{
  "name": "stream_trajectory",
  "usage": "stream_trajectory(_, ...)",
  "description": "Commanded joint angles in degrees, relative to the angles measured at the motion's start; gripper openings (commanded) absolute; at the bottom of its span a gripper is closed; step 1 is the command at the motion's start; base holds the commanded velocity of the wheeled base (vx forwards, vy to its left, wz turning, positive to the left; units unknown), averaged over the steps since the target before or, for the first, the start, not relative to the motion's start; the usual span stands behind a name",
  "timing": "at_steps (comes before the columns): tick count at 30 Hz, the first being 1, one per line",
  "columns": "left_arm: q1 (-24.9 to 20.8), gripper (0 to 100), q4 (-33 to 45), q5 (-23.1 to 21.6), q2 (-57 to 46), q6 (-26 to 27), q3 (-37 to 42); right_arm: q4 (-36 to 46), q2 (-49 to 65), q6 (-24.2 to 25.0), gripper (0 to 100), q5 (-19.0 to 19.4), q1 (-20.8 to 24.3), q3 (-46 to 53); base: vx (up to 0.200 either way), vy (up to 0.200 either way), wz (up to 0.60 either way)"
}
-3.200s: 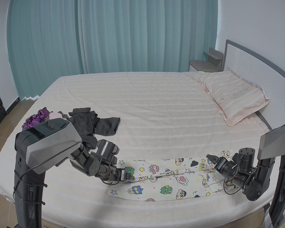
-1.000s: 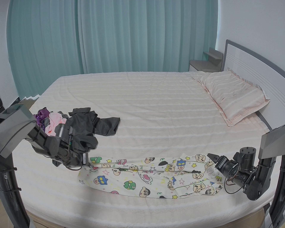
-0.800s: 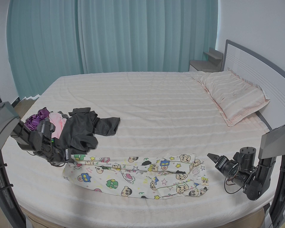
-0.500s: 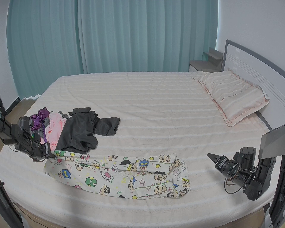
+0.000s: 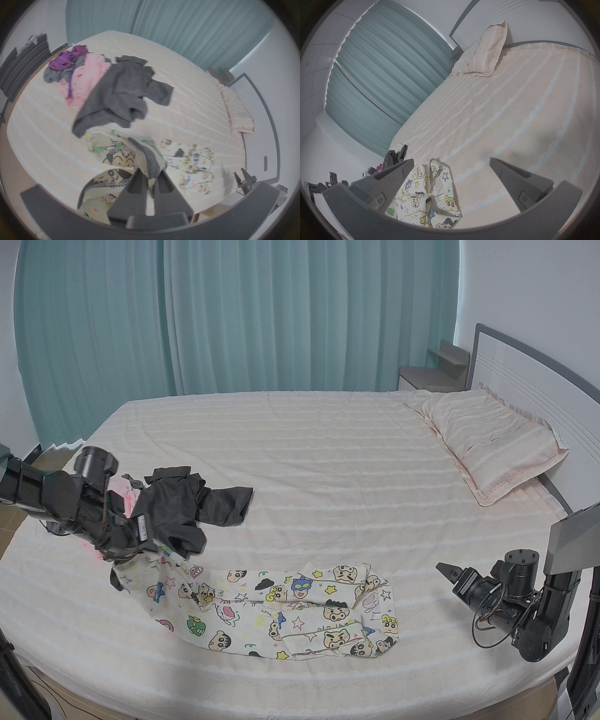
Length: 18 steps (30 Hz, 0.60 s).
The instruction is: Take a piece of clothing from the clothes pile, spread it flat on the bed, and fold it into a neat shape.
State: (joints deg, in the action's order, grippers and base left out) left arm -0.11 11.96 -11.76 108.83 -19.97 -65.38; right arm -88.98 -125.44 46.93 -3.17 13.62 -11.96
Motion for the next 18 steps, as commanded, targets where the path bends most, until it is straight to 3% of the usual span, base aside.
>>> stream_trajectory(1,-15.53,0,0.7,4.91,2.18,-9.74,-7.57,-0.76,0.02,0.0,100,0.01,-0.08,0.01,0.0,0.0,0.0)
stream_trajectory(8,-26.7,0,1.66,7.63,10.44,-15.54,-17.77,-0.76,0.02,0.0,100,0.01,-0.08,0.01,0.0,0.0,0.0)
stream_trajectory(18,-32.94,0,3.69,5.61,16.59,-20.02,-29.46,-0.76,-0.07,0.0,100,0.01,-0.08,0.01,0.0,0.0,0.0)
